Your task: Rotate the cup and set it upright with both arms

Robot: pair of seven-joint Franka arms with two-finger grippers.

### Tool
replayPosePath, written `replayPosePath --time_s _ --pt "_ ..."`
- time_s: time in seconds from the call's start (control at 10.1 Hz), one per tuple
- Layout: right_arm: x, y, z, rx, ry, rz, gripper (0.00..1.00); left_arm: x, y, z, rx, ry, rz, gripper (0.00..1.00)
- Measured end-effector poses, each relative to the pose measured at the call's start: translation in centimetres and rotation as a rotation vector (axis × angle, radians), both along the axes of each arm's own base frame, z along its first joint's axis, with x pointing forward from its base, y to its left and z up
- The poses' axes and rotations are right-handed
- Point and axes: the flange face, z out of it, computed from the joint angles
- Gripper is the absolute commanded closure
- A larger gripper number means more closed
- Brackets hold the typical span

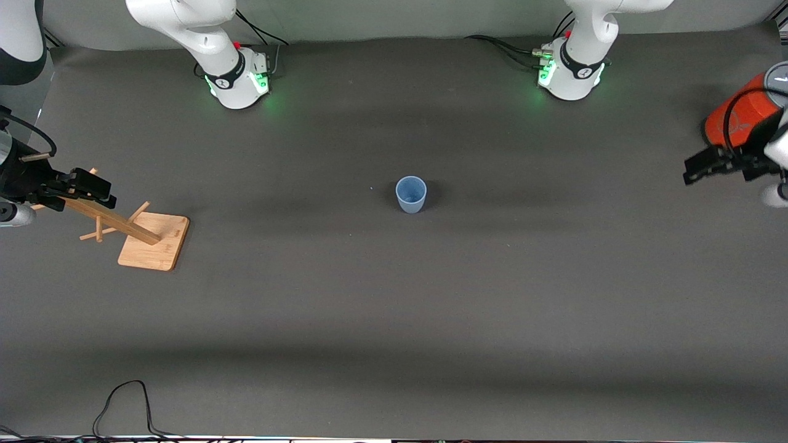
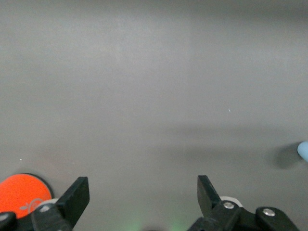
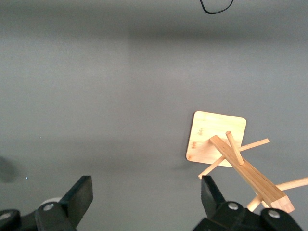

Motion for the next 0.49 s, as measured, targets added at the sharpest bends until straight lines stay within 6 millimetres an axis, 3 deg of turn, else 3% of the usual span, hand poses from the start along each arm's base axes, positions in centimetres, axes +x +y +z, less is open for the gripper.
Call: replayPosePath --time_s 0.2,0.49 --pt "0.1 0.0 0.0 0.0 -0.005 0.0 0.0 -1.3 -0.5 0.3 0.0 0.0 -0.016 0.0" --pt "0.1 0.1 0.0 0.0 -0.004 0.002 0.0 -0.8 -0.5 -1.0 0.001 -0.012 -0.029 0.0"
